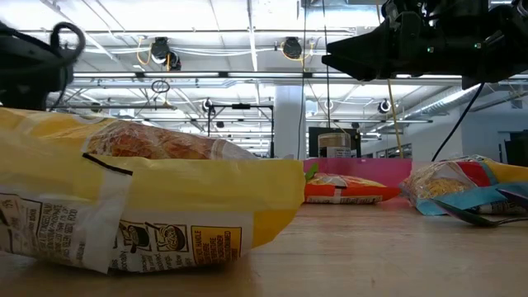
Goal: Pick & Place Food Item
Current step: Put the blue baby spoon into the orange bin
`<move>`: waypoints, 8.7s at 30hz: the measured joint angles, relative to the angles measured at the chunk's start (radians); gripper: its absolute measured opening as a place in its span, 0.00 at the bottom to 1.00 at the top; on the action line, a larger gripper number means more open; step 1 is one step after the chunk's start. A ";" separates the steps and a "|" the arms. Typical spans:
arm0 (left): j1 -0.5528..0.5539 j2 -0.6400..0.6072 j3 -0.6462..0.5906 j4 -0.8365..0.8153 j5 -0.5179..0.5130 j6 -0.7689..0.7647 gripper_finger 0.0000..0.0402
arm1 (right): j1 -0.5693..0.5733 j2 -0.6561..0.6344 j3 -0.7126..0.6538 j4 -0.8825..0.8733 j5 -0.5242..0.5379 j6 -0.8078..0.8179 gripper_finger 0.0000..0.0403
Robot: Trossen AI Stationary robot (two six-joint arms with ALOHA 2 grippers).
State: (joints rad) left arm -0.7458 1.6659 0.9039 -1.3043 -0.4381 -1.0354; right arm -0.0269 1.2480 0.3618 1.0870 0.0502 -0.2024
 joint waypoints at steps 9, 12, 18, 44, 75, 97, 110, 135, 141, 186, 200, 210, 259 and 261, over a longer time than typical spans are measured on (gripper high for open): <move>0.106 -0.004 -0.104 0.124 0.093 0.078 0.94 | 0.000 0.000 0.000 -0.009 0.000 0.000 0.82; 0.122 -0.004 -0.109 0.130 0.093 0.095 0.94 | 0.000 0.000 0.000 -0.009 0.000 0.000 0.82; 0.144 -0.002 -0.111 0.128 0.089 0.124 0.92 | 0.000 0.000 0.000 -0.008 0.000 0.000 0.82; 0.238 0.001 -0.114 0.119 0.106 0.179 0.02 | 0.000 0.000 0.000 -0.016 0.000 0.000 0.82; 0.253 0.000 -0.113 0.079 0.140 0.177 0.55 | 0.000 0.000 0.000 -0.025 0.000 0.000 0.82; 0.261 -0.003 -0.206 0.137 0.075 0.124 0.47 | 0.000 0.000 0.000 -0.038 0.000 0.000 0.82; 0.263 0.000 -0.213 0.103 0.141 0.137 0.03 | 0.000 0.000 0.000 -0.038 0.000 0.000 0.82; 0.219 -0.265 0.135 -0.093 0.065 0.089 0.02 | 0.000 0.000 0.000 -0.038 0.000 0.007 0.82; 0.212 -0.289 0.149 0.033 -0.067 0.206 0.02 | 0.000 0.000 0.000 0.009 0.000 -0.009 0.82; 0.566 -0.267 0.147 0.884 0.446 1.083 0.02 | 0.000 0.264 0.149 -0.035 -0.254 -0.019 0.82; 0.566 -0.267 0.147 0.879 0.438 1.080 0.02 | 0.000 0.293 0.170 -0.031 -0.266 -0.019 0.69; 0.567 -0.267 0.147 0.878 0.437 1.083 0.02 | 0.000 0.293 0.169 -0.023 -0.264 -0.019 0.44; 0.683 -0.340 0.151 0.867 0.171 1.071 0.52 | -0.013 0.293 0.169 -0.058 -0.139 -0.058 0.01; 0.682 -0.378 0.151 0.852 0.158 1.081 0.51 | -0.022 0.293 0.169 -0.068 -0.136 -0.046 0.01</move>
State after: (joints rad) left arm -0.0639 1.2879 1.0554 -0.4527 -0.2799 0.0454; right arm -0.0486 1.5410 0.5304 1.0194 -0.0863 -0.2488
